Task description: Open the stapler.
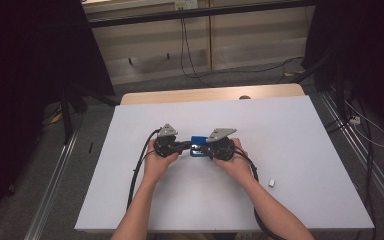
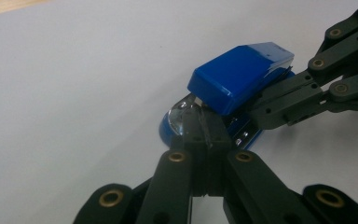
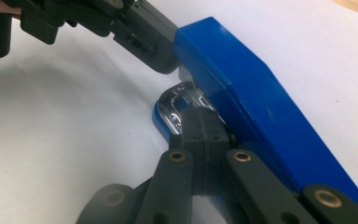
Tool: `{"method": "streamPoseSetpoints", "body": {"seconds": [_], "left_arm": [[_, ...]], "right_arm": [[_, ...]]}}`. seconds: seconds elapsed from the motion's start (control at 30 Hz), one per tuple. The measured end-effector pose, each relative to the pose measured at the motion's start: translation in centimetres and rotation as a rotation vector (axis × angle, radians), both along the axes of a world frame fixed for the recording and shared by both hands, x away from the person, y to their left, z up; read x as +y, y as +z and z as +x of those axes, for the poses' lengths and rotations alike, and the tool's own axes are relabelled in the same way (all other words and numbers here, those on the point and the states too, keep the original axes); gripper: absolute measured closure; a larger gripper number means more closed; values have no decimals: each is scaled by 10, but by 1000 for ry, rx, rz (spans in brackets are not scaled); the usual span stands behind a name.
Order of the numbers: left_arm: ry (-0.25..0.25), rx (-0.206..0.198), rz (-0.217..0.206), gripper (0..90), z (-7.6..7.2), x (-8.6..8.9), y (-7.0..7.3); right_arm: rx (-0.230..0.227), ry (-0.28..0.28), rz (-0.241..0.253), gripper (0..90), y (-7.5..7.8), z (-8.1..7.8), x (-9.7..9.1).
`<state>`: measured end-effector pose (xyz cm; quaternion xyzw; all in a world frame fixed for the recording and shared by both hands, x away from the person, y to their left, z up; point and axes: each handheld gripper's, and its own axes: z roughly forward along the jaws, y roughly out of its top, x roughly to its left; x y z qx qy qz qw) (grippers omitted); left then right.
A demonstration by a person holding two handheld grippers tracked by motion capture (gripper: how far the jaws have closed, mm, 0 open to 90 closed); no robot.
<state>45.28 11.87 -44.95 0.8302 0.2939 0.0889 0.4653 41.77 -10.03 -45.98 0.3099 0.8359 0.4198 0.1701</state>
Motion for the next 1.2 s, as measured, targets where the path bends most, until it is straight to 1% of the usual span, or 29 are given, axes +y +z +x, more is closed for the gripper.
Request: {"method": "streamPoseSetpoints", "body": {"seconds": [0.13,0.17,0.2,0.3,0.4,0.43,0.5,0.6,0.67,0.73,0.77,0.87,0.93,1.03,1.2], "left_arm": [[3,-13,-17,900,-1,-1,5],[-1,-13,-17,900,-1,0,6],[1,-11,-30,900,-1,-1,6],[-1,-13,-26,900,0,-1,7],[0,-12,-51,900,0,-1,9],[-3,-13,-49,900,-1,-1,11],[-5,-15,-61,900,-1,-2,12],[-10,-11,-70,900,0,-2,12],[-10,-16,-69,900,1,-2,13],[-13,-13,-79,900,0,-2,14],[-15,-21,-74,900,0,-2,15],[-17,-25,-77,900,-1,-3,16],[-16,-25,-75,900,-1,-3,17],[-16,-30,-77,900,-1,-3,17],[-18,-33,-73,900,-1,-4,18]], "right_arm": [[-1,-2,4,900,0,0,0],[-1,-2,4,900,0,0,0],[-2,-2,4,900,0,0,0],[-2,-5,2,900,0,-1,0],[-2,-7,-1,900,0,-1,1],[-2,-7,-1,900,0,-1,1],[-1,-8,1,900,0,0,0],[-1,-11,9,900,-1,-1,0],[-3,-14,10,900,-1,-1,0],[2,-17,14,900,-1,0,0],[4,-18,15,900,-1,0,0],[-2,-26,13,900,-1,0,1],[1,-37,25,900,-1,0,0],[-5,-43,16,900,-1,0,1],[-31,-67,48,900,0,-2,1]]}}
